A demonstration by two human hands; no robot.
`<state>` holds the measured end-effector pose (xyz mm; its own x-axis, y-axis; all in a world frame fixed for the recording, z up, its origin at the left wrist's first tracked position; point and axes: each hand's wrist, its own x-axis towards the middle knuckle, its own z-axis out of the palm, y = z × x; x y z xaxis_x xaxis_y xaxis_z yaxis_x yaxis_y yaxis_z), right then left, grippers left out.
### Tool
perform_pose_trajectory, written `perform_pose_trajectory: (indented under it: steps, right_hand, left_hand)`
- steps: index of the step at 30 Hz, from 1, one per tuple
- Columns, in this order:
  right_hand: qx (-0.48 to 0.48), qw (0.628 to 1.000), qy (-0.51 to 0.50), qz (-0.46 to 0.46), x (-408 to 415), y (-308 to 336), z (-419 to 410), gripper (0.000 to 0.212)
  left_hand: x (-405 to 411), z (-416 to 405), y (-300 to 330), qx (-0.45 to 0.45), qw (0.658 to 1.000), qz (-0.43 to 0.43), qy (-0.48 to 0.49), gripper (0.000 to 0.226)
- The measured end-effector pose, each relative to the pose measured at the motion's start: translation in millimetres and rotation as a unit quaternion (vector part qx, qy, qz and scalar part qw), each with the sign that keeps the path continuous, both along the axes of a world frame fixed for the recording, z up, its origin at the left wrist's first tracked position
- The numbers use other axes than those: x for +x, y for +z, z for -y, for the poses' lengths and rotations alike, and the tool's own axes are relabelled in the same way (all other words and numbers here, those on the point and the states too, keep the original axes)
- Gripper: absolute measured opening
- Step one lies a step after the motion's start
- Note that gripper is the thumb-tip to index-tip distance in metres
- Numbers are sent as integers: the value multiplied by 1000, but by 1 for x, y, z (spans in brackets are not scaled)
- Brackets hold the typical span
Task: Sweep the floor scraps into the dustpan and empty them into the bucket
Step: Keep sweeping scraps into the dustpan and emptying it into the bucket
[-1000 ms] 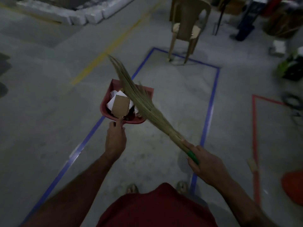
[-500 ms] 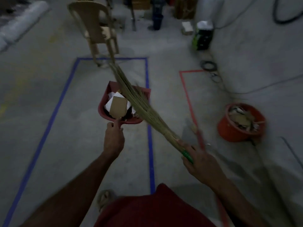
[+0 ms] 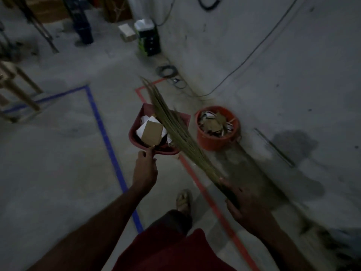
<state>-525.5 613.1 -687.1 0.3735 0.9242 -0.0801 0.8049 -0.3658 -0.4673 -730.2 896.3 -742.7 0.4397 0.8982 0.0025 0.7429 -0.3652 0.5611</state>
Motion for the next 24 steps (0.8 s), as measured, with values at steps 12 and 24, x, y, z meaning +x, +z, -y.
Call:
perform_pose_trajectory:
  steps: [12,24]
  right_hand:
    - [-58,989,-135,-16,183,-26,-22,76]
    - [-94,987,-125,-47,380,-70,-66,73]
  left_hand:
    - [256,-59,-47,-48,990,-52,-122,44]
    - [425,-109,-116,-118,968,-196,-105,49]
